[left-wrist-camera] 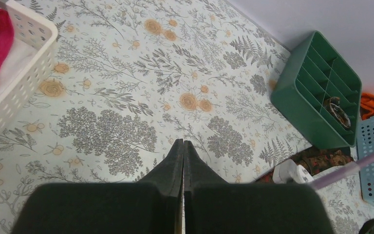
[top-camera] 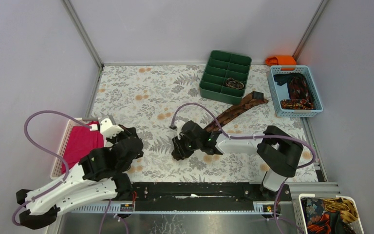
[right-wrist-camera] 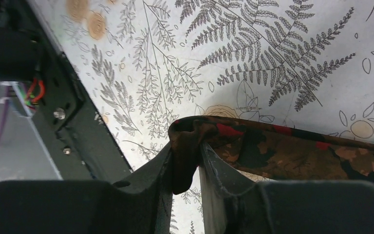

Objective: Roll the ties
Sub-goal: Roll the tie at the center of the board.

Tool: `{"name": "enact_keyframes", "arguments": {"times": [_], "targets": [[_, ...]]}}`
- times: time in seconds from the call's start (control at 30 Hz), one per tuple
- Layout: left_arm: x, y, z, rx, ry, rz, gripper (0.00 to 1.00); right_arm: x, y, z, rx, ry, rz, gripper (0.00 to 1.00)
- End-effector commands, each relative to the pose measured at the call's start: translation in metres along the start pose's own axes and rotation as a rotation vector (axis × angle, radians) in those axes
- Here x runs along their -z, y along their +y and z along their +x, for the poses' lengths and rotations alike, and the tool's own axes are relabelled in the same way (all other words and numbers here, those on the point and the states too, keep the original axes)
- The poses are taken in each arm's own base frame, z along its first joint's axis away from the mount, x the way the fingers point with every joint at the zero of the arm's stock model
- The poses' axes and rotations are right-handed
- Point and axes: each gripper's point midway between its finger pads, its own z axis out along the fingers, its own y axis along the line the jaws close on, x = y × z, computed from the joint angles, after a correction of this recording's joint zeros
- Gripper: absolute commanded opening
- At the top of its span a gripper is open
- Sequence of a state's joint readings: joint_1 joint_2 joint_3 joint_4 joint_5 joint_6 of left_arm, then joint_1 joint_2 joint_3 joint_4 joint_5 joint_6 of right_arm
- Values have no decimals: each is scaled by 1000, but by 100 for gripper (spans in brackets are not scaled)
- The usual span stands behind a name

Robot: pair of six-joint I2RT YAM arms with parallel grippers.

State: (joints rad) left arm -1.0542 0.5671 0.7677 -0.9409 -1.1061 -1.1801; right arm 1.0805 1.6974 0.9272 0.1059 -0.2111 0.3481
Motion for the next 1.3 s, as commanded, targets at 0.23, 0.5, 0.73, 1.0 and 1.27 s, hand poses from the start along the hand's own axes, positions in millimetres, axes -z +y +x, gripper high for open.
{"name": "enact_keyframes", "arguments": {"times": [0.23,0.5,0.73,1.0,1.27], "targets": [[-11,-30,13,-33,-10,32,0,13,10,-12,-238,-39,-366,29],[-16,-42,24,-55,4,55,0,13,-17,0,-392,-40,-434,28],[-24,-58,47,-96,46,79,0,15,-37,4,-410,-52,-364,28],[-30,-71,67,-125,77,103,0,28,-45,-2,-432,-86,-362,28],[-34,-80,76,-142,88,115,0,32,-41,-7,-523,-82,-500,24]]}}
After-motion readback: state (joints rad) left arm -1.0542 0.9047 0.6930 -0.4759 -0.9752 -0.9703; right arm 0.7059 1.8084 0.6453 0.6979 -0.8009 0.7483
